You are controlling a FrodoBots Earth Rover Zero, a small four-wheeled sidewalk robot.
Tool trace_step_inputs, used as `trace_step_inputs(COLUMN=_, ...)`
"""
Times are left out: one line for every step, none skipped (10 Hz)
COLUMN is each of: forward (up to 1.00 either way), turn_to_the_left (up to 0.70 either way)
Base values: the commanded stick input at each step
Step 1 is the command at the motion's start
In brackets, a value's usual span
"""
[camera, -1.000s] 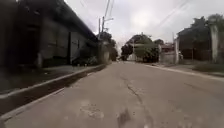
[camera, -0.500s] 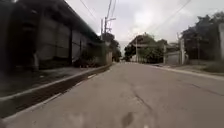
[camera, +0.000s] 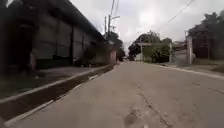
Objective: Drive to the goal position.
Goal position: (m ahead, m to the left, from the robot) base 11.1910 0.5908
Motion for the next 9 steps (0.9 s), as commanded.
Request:
trace_step_inputs(forward=0.85, turn_to_the_left=0.16)
trace_step_inputs(forward=0.85, turn_to_the_left=0.04)
trace_step_inputs(forward=0.85, turn_to_the_left=-0.33)
trace_step_inputs(forward=0.85, turn_to_the_left=-0.34)
trace_step_inputs(forward=0.85, turn_to_the_left=0.10)
trace_step_inputs(forward=0.85, turn_to_the_left=0.12)
trace_step_inputs(forward=0.85, turn_to_the_left=0.06)
trace_step_inputs(forward=0.85, turn_to_the_left=0.00)
trace_step_inputs(forward=0.85, turn_to_the_left=0.00)
